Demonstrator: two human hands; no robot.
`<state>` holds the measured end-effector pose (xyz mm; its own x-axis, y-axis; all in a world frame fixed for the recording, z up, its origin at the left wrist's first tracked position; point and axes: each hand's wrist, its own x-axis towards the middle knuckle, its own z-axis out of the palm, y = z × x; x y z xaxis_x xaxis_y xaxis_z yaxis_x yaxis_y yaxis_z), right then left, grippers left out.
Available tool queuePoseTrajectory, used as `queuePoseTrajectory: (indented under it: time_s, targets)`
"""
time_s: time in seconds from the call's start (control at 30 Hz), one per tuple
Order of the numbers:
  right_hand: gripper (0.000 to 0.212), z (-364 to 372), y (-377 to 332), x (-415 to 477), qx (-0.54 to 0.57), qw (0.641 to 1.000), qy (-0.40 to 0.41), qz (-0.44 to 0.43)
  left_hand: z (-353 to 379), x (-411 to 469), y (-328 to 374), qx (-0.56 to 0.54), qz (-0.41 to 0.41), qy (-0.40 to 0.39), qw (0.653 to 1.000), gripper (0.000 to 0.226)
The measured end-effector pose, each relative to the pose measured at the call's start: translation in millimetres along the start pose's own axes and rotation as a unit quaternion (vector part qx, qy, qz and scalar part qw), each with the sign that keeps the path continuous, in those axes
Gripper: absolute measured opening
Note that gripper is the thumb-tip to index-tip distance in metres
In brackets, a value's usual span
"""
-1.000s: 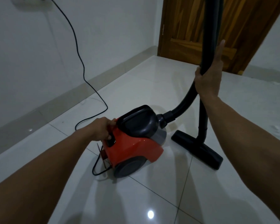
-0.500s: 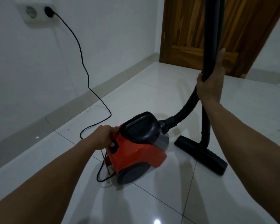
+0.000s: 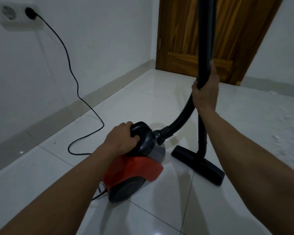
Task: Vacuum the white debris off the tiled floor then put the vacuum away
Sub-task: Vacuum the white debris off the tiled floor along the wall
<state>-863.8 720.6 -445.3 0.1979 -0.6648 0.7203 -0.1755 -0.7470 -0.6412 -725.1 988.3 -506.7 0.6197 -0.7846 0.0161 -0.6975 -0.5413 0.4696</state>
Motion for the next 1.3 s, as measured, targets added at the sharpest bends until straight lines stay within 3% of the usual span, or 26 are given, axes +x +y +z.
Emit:
queuePoseTrajectory:
  time_s: [0.13,0.2,0.33,0.43,0.53,0.6,0.67,0.8,0.97,1.1,1.3]
  targets:
    - [0.071,-2,4,3,0.01,1.0,0.001,0.011,21,17,38,0.122,0.041,0.052,0.99,0.05]
    - [0.069,-3,5,4,0.021,1.0,0.001,0.022,32,27,57,0.194,0.057,0.041,0.978,0.053]
    - [0.066,-2,8,7,0.034,0.999,0.01,0.012,46,48,85,0.262,0.004,0.003,0.965,0.059]
    - [0.065,-3,11,10,0.035,0.999,0.016,0.006,52,56,95,0.285,0.039,-0.017,0.958,0.061]
    - [0.065,-4,14,11,0.034,0.999,0.018,0.003,60,67,106,0.099,0.09,-0.067,0.989,0.055]
    - [0.065,-4,16,11,0.033,0.999,0.015,0.004,71,74,115,-0.079,0.097,-0.093,0.988,0.049]
    - [0.065,-4,18,10,0.039,0.999,0.01,0.007,80,82,123,-0.176,0.089,-0.075,0.977,0.043]
    - [0.06,-7,23,14,0.059,0.998,-0.001,0.019,84,100,140,-0.241,0.076,-0.065,0.965,0.033]
    - [0.033,-20,17,17,0.095,0.994,-0.005,0.062,85,114,152,-0.299,0.061,-0.059,0.951,0.045]
    - [0.019,-28,13,29,0.095,0.99,0.026,0.097,72,128,174,-0.341,0.057,-0.057,0.936,0.042]
    - [0.013,-43,2,62,0.091,0.986,0.05,0.128,44,157,200,-0.382,0.046,-0.06,0.921,0.036]
